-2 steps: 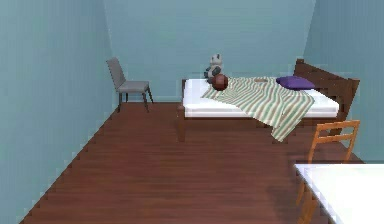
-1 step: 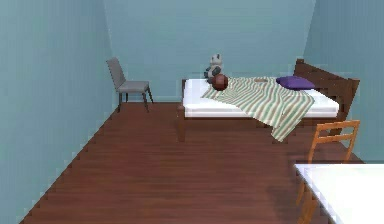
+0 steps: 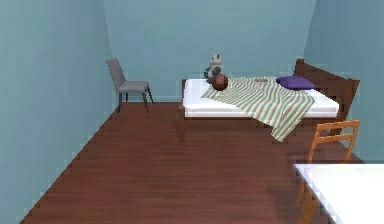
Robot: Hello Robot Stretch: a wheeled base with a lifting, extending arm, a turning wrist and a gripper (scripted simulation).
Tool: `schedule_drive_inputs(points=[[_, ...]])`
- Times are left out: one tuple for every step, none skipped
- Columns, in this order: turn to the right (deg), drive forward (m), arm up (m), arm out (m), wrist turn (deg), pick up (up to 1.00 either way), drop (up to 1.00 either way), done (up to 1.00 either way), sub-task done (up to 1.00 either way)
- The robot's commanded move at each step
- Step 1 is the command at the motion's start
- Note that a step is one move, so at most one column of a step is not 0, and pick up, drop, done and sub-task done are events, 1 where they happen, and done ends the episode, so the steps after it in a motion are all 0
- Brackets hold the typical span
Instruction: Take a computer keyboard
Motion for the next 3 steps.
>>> schedule_drive_inputs(points=[[0.0, 0.00, 0.00, 0.00, 24.0, 0.00, 0.00, 0.00, 0.00], [0.0, 0.00, -0.40, 0.00, 0.0, 0.00, 0.00, 0.00, 0.00], [0.0, 0.00, 0.00, 0.00, 0.0, 1.00, 0.00, 0.00, 0.00]])
